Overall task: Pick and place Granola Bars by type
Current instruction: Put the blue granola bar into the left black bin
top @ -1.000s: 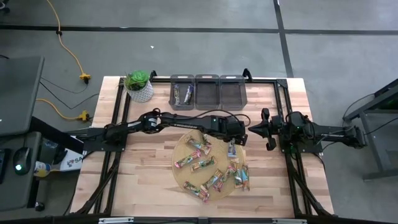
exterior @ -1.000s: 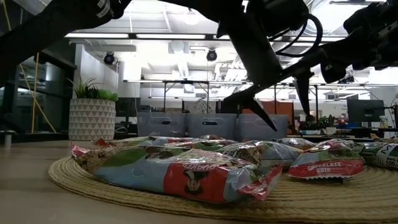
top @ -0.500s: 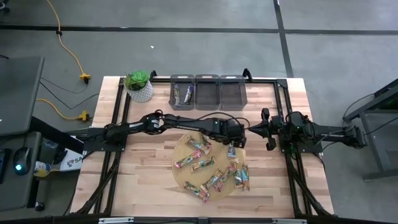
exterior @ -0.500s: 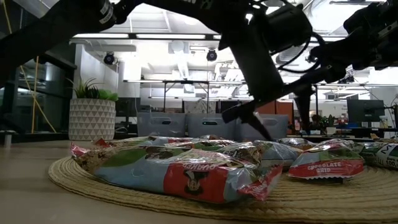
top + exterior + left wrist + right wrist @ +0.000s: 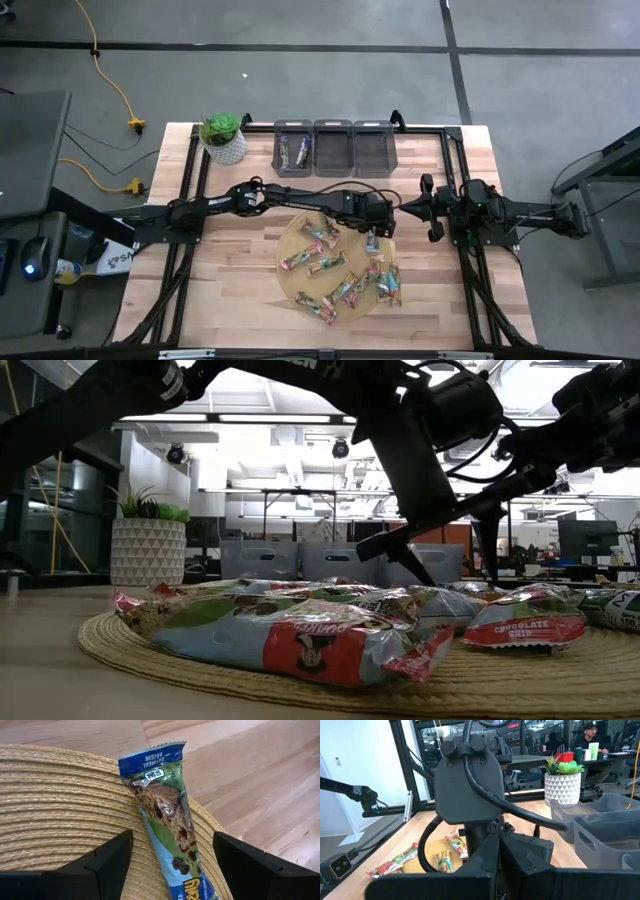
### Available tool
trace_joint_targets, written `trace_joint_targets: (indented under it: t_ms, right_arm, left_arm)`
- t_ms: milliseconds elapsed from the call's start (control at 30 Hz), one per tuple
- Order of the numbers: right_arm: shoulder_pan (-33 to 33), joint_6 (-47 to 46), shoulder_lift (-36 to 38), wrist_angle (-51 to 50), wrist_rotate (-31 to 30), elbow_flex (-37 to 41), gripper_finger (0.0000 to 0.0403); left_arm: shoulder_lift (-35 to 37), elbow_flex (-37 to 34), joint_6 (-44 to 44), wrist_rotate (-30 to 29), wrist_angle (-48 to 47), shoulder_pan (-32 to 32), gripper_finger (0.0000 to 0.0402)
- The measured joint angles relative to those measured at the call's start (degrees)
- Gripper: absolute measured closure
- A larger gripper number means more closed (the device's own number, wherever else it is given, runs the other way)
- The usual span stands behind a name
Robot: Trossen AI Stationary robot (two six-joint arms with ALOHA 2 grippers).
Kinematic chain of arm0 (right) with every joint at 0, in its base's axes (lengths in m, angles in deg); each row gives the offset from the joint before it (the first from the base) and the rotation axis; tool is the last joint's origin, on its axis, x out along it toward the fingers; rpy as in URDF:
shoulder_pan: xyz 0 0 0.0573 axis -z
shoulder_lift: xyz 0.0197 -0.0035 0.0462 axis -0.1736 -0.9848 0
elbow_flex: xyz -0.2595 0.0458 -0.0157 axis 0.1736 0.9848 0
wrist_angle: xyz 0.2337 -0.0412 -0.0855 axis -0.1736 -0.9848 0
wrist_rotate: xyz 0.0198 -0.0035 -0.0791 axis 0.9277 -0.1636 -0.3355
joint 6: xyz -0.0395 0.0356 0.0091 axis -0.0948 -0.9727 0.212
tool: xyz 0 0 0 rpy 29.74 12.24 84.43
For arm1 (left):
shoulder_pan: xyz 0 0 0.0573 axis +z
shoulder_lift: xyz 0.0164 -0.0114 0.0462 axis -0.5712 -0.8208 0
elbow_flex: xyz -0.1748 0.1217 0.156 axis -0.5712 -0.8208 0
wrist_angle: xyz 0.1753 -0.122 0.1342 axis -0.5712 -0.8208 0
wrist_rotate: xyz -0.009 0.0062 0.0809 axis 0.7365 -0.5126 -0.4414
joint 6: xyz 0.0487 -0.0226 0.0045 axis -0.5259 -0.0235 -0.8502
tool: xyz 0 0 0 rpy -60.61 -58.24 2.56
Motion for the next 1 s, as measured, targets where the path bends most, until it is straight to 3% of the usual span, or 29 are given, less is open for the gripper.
trace_joint_targets:
  t_ms: [500, 1000]
  right_arm:
    - [-0.01, 0.00, 0.00, 0.00, 0.00, 0.00, 0.0402]
    - [-0.01, 0.00, 0.00, 0.00, 0.00, 0.00, 0.0402]
  left_arm:
    - [-1.81, 0.22, 1.21, 3.88, 0.66, 0.46, 0.0131]
    - [-1.91, 0.00, -0.62, 4.96, 0.72, 0.48, 0.0243]
